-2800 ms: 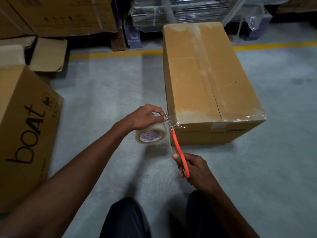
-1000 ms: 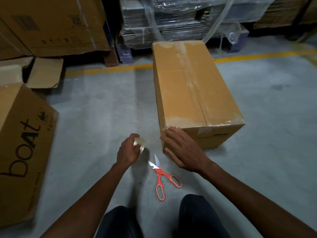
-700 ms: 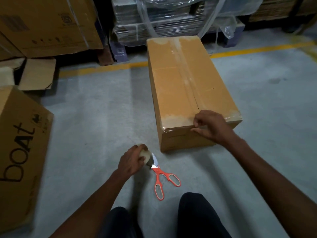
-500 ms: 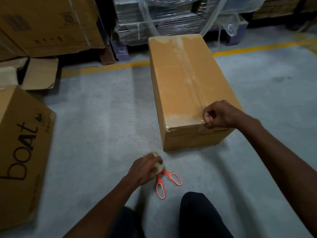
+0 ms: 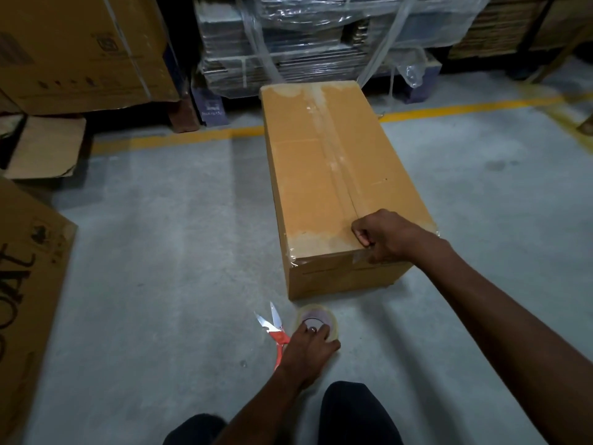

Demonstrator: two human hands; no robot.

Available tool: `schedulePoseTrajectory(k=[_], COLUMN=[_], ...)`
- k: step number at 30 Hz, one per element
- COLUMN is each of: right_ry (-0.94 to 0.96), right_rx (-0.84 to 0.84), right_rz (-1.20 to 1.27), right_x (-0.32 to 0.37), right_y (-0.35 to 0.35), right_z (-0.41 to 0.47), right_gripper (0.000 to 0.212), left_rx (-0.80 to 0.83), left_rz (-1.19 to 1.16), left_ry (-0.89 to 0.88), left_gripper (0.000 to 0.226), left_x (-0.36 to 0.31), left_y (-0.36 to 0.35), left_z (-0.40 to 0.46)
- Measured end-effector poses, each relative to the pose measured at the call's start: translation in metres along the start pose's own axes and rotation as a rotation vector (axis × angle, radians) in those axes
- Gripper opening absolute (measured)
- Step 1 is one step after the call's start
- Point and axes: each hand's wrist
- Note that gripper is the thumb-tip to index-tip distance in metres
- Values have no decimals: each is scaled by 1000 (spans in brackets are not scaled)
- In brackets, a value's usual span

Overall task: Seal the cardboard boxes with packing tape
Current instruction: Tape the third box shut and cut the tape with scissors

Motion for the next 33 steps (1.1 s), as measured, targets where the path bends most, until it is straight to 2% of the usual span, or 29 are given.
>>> schedulePoseTrajectory(k=[4,8,10,12,14,15,17,21,25,28,30,33], right_ry=[12,-67,-85,-76,-70,-66,-25,75,29,-20,-10,35], right_rx=[-167,-282,-357,-424,-432,-411,-344,-222,-184,-220,-275,-350], right_rz=[-139,-278,-273,-252,-232,-230,-173,135,302,392,490,780], right_x=[3,12,13,15,15,16,12,-19,-56,-80,-93,-106], right_y=[-11,-21,-29,-37,-35,-31,-21,-10,-2,-2,-6,-20], right_z=[-1,-1,1,2,1,0,-4,-13,-32,-47,-56,-66], right_gripper=[49,59,68,76,78,76,68,45,30,28,26,25], left_rx=[-77,-149,-353,-732,-1038,-1106,-1127,-1048,-990,-1002,-1013,-1016], left_rz=[12,-4,-158,-320,-384,-390,-322,-291,-285,-247,-264,-349], left_ry=[38,68,87,95,190,250,310,24,-83,-124,-137,-117], left_gripper=[52,57,45,30,37,43,51,30,26,25,35,43], left_x=[-1,-2,-6,-6,4,14,39,76,89,90,89,85], left_y=[-11,-3,20,48,86,106,141,165,158,149,137,128], left_z=[12,10,-3,-16,-29,-33,-35,-33,-41,-45,-49,-54])
Point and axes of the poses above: each hand's wrist, its own z-axis towards the middle knuckle, its own y-axis out of the back of the hand, x = y × z, and after that the axes turned 15 degrees about x, right-handed
